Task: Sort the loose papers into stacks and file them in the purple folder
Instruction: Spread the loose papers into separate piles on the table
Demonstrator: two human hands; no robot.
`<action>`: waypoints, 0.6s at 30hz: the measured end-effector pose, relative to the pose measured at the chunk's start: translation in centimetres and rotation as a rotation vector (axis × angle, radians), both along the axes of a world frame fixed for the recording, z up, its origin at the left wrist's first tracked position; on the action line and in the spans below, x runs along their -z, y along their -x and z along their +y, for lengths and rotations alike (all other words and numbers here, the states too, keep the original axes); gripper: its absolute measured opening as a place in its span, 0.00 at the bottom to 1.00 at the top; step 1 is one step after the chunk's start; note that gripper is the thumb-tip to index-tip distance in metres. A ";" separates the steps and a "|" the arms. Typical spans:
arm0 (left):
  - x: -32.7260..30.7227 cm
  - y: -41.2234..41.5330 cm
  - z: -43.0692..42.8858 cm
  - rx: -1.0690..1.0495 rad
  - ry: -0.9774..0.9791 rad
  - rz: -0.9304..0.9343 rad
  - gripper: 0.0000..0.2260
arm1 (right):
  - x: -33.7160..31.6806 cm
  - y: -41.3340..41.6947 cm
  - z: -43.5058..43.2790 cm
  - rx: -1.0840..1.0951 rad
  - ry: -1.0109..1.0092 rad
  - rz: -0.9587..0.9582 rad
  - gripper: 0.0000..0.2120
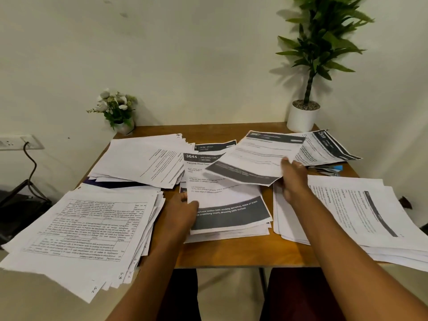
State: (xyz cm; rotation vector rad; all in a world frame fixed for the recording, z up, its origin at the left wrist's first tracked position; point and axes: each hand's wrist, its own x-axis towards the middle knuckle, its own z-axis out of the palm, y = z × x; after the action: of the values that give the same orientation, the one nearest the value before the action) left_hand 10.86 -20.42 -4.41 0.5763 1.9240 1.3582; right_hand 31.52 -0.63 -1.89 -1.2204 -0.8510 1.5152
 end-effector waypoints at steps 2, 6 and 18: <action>0.4 -0.1 -0.2 0.003 -0.015 0.056 0.09 | -0.2 -0.7 0.7 0.062 0.030 0.140 0.07; 0.6 -0.2 -0.3 0.013 -0.045 0.079 0.07 | -0.2 -2.2 1.9 0.141 0.054 0.226 0.10; 1.1 -0.2 -0.4 0.011 -0.112 0.108 0.07 | -0.4 -2.3 4.0 0.257 0.053 0.159 0.12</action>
State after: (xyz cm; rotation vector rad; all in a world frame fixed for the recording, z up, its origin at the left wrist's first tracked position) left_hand 11.02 -20.85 -5.51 0.7272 1.9358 1.4614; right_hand 33.81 3.40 -1.50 -1.1806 -0.5301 1.4109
